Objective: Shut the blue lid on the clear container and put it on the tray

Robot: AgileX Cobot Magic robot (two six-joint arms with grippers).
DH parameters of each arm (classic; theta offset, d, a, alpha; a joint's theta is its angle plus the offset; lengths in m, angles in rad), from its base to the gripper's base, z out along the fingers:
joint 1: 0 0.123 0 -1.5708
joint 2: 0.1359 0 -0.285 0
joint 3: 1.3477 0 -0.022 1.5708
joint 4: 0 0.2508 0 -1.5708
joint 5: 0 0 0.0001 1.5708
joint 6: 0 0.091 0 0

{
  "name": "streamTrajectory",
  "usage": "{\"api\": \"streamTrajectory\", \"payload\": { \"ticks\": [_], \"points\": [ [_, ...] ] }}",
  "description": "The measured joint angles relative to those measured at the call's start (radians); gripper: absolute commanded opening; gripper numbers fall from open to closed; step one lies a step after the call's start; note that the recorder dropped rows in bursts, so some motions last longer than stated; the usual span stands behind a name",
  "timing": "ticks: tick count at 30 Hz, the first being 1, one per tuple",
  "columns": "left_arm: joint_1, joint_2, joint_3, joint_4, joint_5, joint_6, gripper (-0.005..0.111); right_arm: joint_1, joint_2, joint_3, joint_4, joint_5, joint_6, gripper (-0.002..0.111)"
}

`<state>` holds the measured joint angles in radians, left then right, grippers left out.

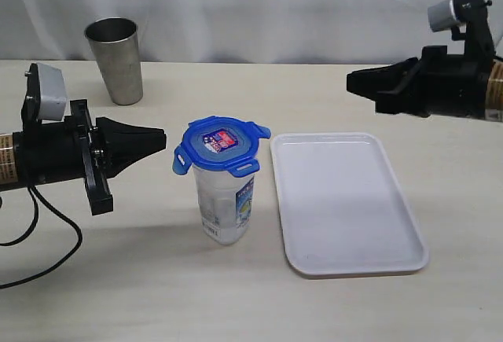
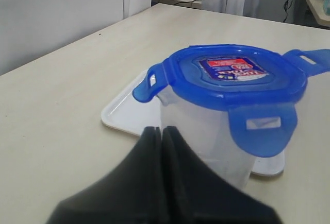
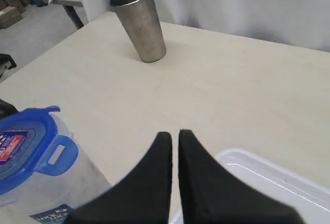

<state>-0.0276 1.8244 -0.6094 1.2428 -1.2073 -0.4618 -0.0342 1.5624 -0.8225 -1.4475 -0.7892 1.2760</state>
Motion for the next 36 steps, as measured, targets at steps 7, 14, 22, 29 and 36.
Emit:
{"api": "streamTrajectory", "payload": {
  "ticks": [7,14,22,29,36],
  "points": [
    [0.000,0.001,-0.005,0.010,0.000,0.000,0.000,-0.097,0.177,-0.117,-0.287,-0.410,-0.080,0.005],
    [0.000,0.001,-0.005,0.030,-0.002,-0.005,0.000,0.008,0.221,-0.117,-0.295,-0.418,-0.142,0.005],
    [0.000,0.001,-0.005,0.071,-0.002,-0.019,0.000,0.111,0.221,-0.117,-0.293,-0.424,-0.150,0.005],
    [-0.014,0.001,-0.005,0.074,-0.004,-0.029,0.000,0.117,0.221,-0.117,-0.275,-0.424,-0.152,0.005],
    [-0.044,0.001,-0.005,0.065,-0.006,-0.016,0.000,0.117,0.221,-0.117,-0.270,-0.424,-0.152,0.005]
  ]
}}
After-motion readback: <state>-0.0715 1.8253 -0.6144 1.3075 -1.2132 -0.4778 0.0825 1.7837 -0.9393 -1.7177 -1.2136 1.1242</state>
